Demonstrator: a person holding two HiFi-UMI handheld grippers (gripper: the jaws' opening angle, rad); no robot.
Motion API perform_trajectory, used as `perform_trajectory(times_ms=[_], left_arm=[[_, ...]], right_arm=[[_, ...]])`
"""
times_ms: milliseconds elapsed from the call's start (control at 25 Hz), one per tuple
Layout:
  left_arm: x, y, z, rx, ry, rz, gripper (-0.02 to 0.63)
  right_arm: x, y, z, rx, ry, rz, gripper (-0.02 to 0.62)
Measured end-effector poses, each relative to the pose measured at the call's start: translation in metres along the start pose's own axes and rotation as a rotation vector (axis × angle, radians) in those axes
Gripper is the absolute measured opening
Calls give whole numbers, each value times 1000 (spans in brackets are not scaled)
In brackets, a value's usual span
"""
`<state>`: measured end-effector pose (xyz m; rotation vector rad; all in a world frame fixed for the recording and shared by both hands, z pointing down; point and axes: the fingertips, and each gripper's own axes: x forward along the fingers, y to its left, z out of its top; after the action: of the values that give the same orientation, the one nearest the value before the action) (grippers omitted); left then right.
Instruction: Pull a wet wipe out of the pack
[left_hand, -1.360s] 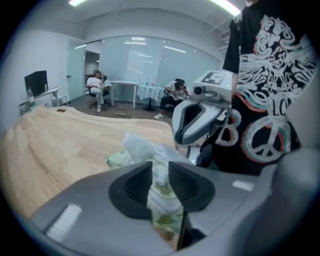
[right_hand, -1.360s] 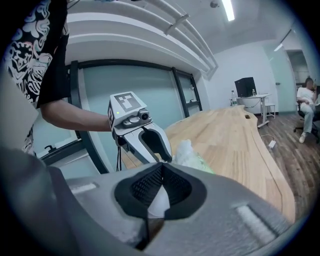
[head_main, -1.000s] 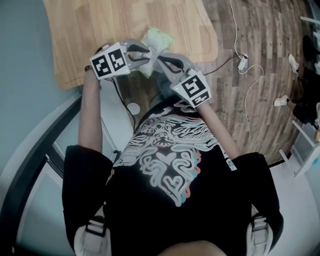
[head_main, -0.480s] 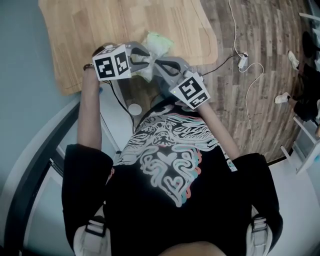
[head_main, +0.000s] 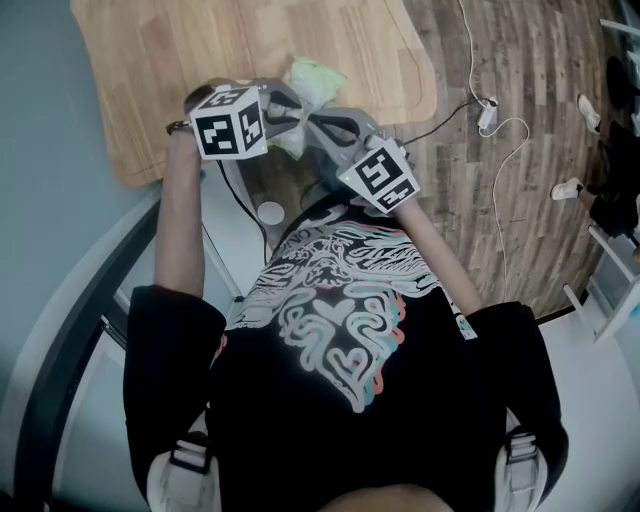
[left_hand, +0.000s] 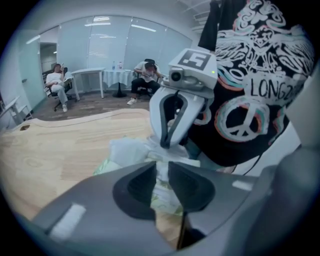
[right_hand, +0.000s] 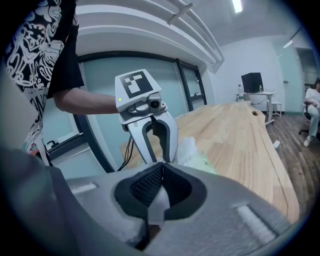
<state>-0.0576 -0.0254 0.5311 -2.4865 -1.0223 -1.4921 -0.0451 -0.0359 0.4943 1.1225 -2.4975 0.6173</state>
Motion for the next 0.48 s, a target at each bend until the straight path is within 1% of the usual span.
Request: perform_trajectory(times_ms=[120,320,480], left_arm=[[4,-2,0,2,5,1,57],[9,-3,-1,-5,7,-2,11],[8,-4,0,-21,-7,3,2]], right_arm=[[0,2,2,-3,-6,-1,0],[0,2,3,-10,-6,-10,0],[0,4,1,-10,4,-12,2]])
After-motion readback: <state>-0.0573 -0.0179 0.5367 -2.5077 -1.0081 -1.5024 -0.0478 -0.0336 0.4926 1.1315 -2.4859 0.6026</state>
